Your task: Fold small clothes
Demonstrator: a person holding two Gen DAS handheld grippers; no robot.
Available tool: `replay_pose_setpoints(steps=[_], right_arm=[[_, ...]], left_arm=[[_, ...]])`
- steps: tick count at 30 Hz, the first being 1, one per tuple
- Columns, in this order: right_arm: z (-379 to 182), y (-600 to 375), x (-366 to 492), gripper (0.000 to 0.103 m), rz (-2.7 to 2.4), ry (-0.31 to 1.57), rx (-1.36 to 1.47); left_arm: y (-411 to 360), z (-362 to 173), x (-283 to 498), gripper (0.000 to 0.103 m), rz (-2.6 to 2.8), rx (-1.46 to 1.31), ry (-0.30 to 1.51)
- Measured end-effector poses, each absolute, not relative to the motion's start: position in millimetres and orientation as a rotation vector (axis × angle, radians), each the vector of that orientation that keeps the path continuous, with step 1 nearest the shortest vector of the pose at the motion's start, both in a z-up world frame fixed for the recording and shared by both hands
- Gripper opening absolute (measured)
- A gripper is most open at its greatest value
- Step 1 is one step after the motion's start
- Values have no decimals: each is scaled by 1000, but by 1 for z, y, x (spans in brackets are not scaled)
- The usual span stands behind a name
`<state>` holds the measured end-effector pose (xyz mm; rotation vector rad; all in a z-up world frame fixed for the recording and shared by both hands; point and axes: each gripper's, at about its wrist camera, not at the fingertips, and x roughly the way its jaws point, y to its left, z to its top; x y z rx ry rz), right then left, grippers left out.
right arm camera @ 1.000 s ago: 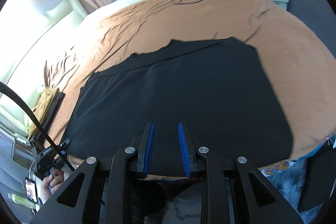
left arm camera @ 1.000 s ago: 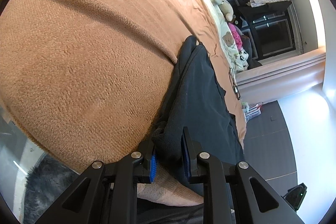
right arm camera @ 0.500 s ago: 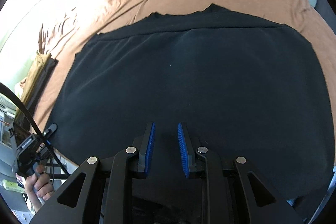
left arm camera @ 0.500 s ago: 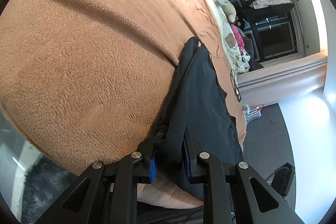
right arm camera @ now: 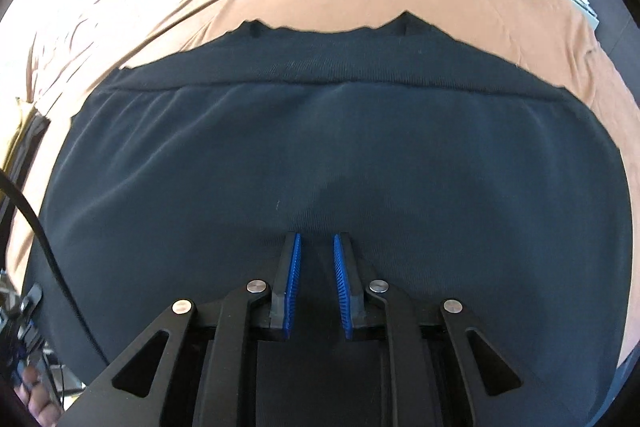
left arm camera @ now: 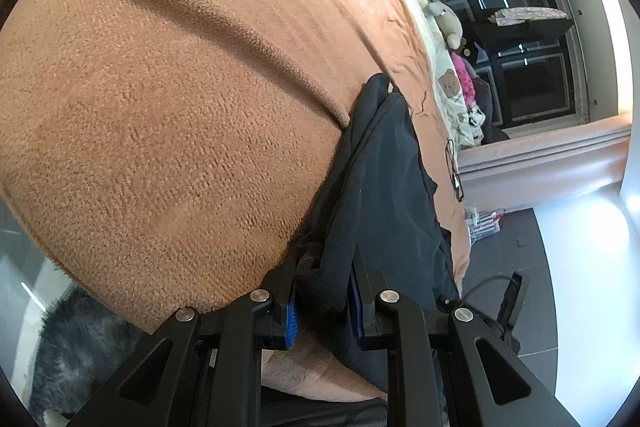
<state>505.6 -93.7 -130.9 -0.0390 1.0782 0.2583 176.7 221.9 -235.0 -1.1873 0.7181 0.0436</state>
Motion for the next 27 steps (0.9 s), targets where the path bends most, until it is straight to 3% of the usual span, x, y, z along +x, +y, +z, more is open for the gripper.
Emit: replay_pose_setpoints(steps=[16, 27], right_arm=[[-148, -75, 591, 14, 204, 1047, -34], [-149, -78, 611, 14, 273, 1105, 31]], left_arm=[[216, -229, 189, 21, 92, -1133, 755], [225, -222, 185, 14, -47, -1233, 702]])
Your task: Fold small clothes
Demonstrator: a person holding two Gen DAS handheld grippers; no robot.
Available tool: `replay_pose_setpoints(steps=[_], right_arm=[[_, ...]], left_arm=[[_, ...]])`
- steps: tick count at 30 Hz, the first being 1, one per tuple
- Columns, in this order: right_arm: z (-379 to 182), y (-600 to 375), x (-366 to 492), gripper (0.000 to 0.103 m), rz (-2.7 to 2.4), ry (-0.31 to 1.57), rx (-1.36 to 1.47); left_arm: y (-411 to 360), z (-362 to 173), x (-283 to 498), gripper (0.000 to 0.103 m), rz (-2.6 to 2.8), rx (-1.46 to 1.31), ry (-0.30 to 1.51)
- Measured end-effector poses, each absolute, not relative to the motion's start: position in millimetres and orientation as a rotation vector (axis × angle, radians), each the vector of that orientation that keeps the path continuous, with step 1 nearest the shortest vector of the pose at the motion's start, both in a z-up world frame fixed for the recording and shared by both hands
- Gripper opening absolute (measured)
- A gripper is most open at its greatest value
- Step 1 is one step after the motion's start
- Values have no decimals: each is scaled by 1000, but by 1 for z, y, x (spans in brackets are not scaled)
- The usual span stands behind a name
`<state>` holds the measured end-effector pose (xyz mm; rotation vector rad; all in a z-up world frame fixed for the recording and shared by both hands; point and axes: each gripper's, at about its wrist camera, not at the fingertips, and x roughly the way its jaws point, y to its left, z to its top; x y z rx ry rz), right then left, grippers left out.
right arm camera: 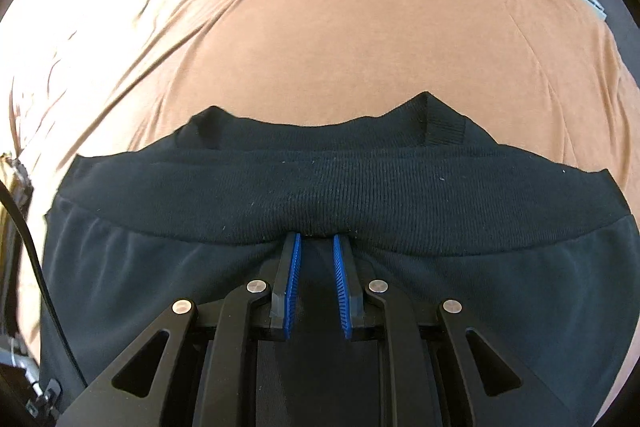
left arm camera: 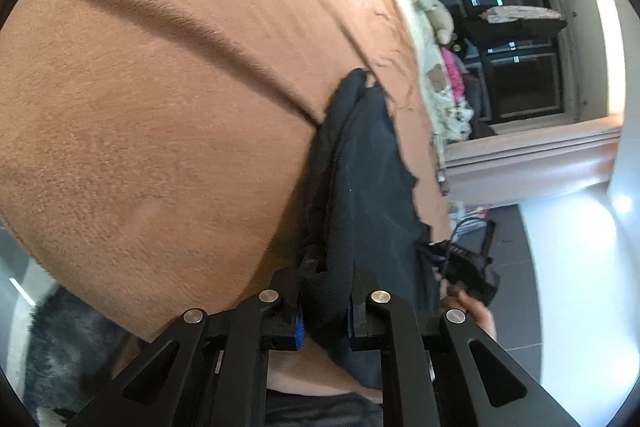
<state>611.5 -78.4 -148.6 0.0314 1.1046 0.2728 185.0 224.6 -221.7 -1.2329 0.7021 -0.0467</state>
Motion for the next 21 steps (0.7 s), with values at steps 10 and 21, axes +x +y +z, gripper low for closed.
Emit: replay_pose_setpoints(steps=[10, 21], right_arm=[[-150, -75, 544, 14, 408, 1127, 14], [-176, -84, 467, 14, 462, 1176, 20]], left_arm=[[218, -190, 198, 13, -271, -1300, 591], [203, -145, 230, 13, -424, -1274, 552]])
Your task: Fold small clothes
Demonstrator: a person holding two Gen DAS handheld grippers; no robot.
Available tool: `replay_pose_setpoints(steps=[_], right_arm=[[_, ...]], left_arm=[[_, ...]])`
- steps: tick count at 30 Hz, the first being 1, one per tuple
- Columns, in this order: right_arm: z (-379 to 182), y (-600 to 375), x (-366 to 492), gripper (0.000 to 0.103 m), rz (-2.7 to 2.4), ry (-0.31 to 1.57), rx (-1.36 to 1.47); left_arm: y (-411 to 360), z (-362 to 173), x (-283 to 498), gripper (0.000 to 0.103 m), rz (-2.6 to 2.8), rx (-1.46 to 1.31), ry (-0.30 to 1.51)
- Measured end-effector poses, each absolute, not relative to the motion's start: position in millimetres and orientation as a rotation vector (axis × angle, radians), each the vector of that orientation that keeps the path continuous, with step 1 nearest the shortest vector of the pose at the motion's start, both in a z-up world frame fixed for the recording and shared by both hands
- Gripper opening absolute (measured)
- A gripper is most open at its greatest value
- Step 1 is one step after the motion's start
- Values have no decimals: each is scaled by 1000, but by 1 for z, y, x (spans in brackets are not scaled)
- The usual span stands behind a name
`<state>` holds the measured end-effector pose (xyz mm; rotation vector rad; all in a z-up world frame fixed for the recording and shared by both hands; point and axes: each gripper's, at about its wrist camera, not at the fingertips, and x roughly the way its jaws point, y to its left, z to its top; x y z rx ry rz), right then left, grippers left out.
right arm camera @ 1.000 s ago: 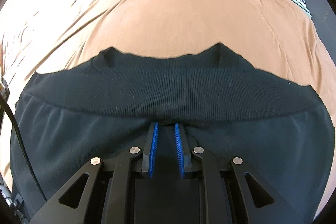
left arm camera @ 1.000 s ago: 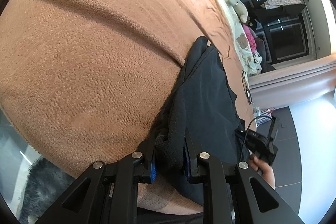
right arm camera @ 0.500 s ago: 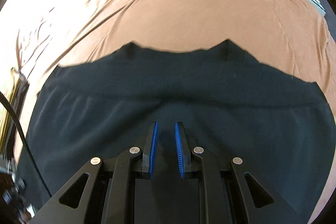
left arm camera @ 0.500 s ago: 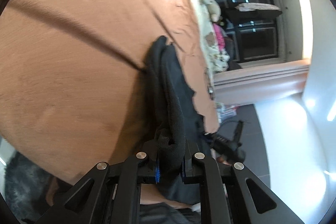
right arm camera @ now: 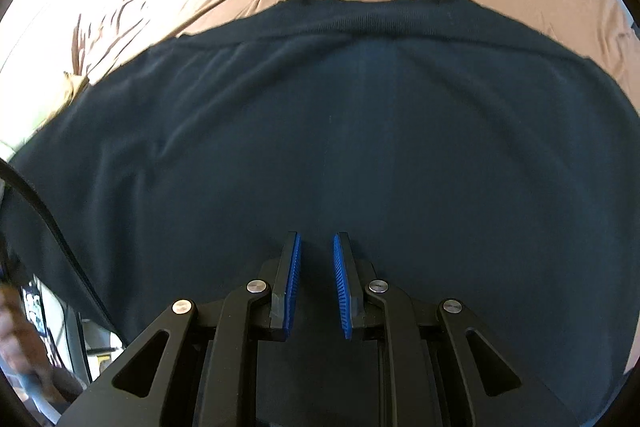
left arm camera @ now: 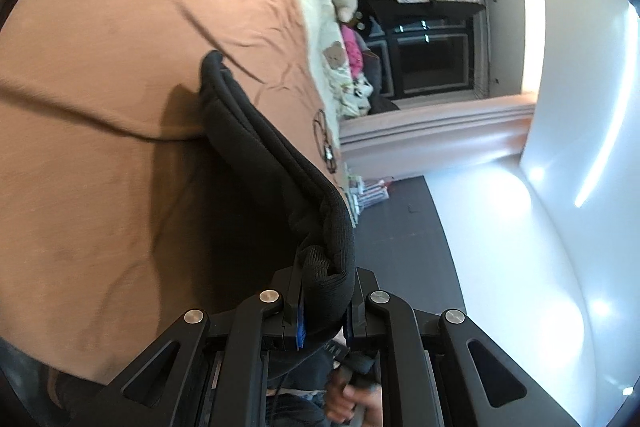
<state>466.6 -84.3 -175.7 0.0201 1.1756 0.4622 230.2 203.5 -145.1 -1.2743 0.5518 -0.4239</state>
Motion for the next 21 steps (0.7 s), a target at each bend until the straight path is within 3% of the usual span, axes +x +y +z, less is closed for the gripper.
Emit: replay_pose_setpoints(steps=[21], right_arm=[[-181, -105, 403, 14, 552, 1196, 64]], left_arm=[[159, -89, 268, 13, -524, -1157, 569]])
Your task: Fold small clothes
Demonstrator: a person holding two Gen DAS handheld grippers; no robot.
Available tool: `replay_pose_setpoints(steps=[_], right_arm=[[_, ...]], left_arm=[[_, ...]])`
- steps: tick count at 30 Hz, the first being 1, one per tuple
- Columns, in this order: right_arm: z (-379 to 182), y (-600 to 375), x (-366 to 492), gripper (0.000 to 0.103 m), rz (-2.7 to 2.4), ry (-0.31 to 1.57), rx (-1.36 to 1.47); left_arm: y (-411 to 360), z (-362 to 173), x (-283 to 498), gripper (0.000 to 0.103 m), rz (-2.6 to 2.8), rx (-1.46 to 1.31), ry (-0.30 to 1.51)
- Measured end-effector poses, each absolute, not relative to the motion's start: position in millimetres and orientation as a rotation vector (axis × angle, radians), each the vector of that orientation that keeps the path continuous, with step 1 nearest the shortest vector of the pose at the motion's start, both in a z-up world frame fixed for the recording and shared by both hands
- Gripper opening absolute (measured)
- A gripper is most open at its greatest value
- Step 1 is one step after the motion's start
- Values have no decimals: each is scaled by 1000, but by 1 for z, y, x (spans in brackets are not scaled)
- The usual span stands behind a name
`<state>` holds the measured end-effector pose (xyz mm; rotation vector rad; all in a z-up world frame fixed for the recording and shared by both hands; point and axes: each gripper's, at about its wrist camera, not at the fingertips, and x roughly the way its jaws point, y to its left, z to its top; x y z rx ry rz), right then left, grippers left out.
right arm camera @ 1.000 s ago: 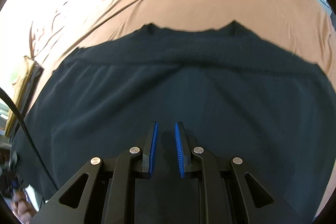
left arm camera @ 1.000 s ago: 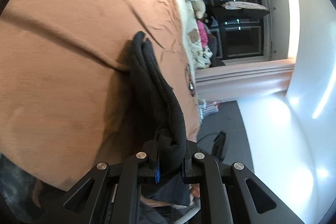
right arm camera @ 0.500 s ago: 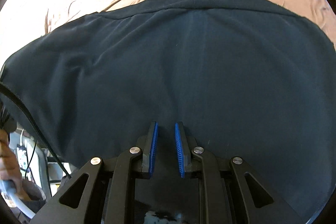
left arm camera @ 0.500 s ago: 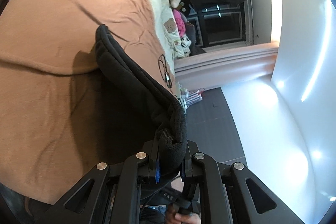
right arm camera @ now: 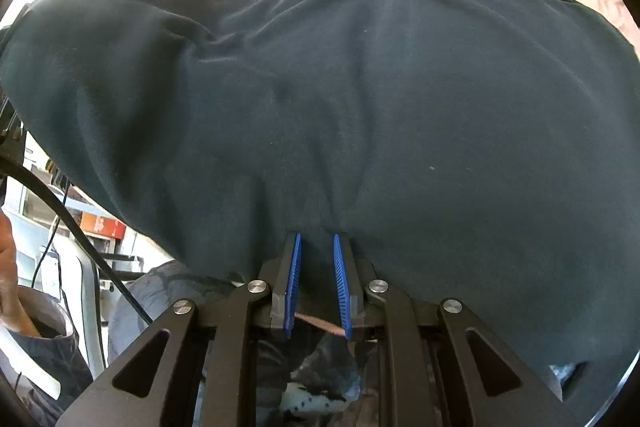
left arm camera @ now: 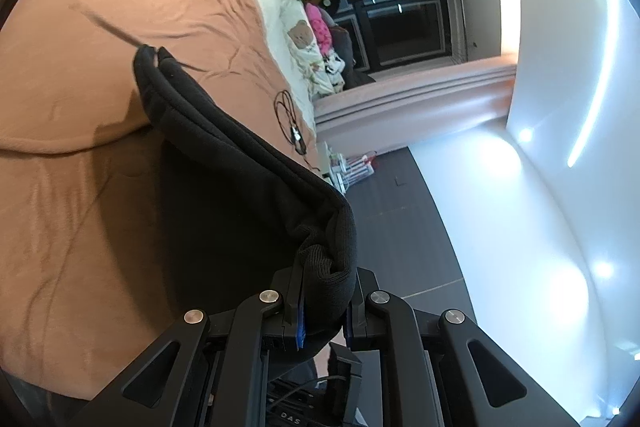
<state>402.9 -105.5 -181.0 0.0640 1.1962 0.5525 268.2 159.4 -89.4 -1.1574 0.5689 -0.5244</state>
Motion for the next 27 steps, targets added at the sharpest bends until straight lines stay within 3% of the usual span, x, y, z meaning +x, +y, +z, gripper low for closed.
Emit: replay_pose_setpoints(steps=[8, 9, 12, 13, 27], right_arm=[[-141, -143, 383, 16, 530, 1084, 151], [-133, -152, 382, 21, 527, 1067, 163], [-115, -179, 370, 56, 501, 993, 212], [-109, -188, 365, 60, 484, 959, 223], [-108, -287, 319, 60, 347, 854, 388]], left_arm=[[129, -73, 288, 13, -571, -1114, 597], [126, -71, 290, 13, -577, -1108, 601], [110, -65, 298, 13, -598, -1079, 621], [106, -64, 301, 13, -603, -1072, 627], [6, -59, 333, 13, -677, -929, 773]])
